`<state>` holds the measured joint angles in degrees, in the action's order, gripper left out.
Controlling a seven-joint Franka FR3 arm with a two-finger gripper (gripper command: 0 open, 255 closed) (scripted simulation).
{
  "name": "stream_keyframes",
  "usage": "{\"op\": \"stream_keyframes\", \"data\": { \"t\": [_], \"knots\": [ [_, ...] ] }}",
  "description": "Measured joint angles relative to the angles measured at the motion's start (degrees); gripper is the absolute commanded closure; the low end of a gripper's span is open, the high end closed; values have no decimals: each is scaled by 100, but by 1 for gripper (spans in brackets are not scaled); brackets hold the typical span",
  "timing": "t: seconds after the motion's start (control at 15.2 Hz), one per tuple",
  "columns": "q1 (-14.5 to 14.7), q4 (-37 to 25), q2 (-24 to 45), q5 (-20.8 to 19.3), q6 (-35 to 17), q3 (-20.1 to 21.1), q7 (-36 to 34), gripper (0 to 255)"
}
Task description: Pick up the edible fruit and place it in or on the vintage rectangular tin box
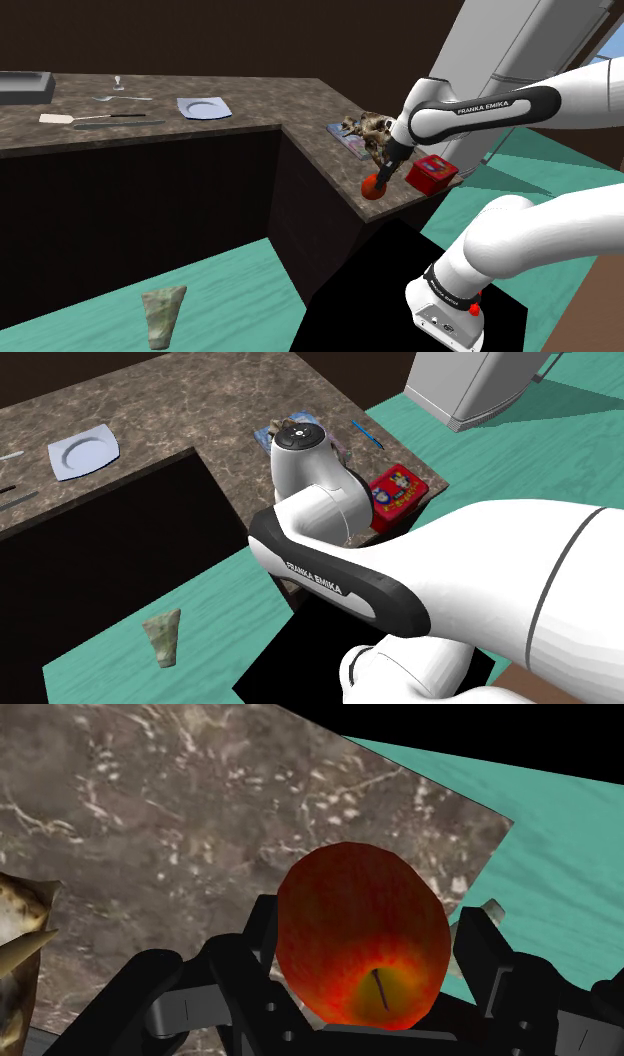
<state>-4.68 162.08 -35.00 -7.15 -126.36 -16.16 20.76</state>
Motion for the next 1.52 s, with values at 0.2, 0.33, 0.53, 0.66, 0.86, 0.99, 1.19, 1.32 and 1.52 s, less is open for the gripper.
{"op": "stream_keyframes", "data": {
  "t": [0.2,0.33,0.53,0.66,0.86,0.99,1.19,1.32,1.52],
  "knots": [
    [2,-2,2,2,-1,2,-3,255],
    [-1,-14,-26,1,45,7,-4,255],
    [-9,-126,-160,10,295,40,-14,255],
    [-4,-226,-269,28,503,81,-38,255],
    [-2,-395,-376,47,778,114,-46,255],
    [1,-504,-457,62,967,145,-60,255],
    [-1,-686,-538,76,1230,169,-57,255],
    [4,-819,-600,94,1422,196,-66,255],
    [18,-1000,-672,123,1677,243,-91,255]
  ]
}}
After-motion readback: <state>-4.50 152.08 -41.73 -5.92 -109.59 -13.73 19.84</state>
